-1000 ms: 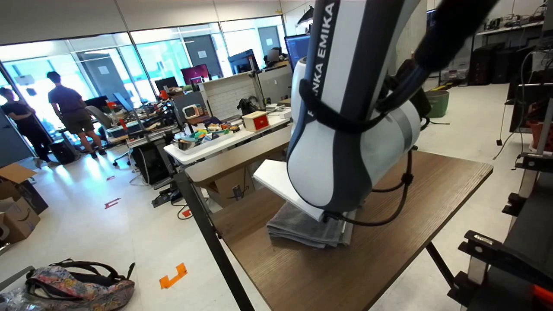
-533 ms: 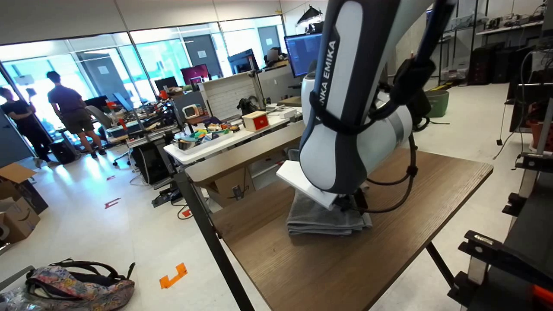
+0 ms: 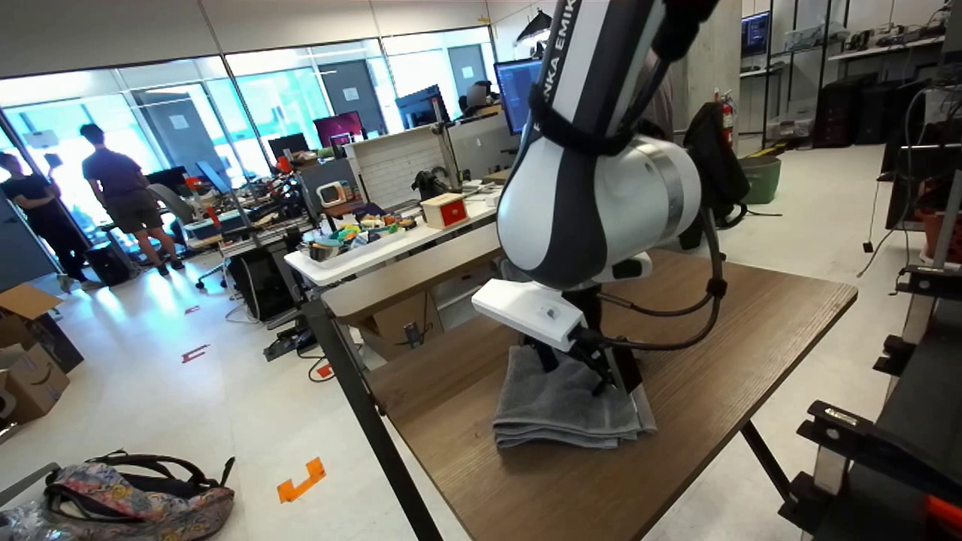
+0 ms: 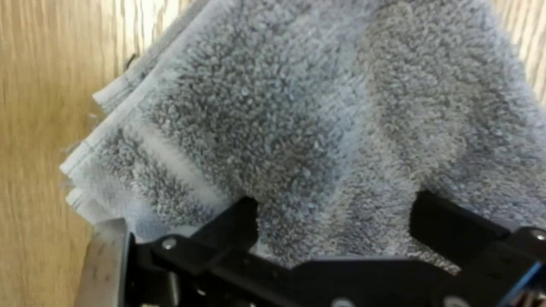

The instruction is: Use the towel to wipe the table, then move the brown object closer to you

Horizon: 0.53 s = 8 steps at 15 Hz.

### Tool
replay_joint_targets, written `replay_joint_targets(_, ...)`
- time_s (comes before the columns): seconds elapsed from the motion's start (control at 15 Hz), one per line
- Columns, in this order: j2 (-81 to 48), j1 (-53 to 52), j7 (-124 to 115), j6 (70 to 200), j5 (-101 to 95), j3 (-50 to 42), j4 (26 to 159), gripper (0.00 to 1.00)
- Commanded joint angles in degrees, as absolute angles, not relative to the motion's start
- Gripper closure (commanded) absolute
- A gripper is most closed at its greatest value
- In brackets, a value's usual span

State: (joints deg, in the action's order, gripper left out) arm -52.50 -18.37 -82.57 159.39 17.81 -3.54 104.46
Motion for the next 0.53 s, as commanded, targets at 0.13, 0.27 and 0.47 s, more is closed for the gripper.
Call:
replay_joint_targets(0.13, -58.0, -20.6, -99.9, 155.7, 20.0, -4.6, 94.7, 0.0)
replay_joint_targets(0.27, -60.9, -20.2, -105.8, 153.7, 19.0, -5.5, 90.2, 0.0)
replay_joint_targets(0.47, -65.5, -17.9, -111.8, 149.1, 17.9, -6.0, 83.0, 0.0)
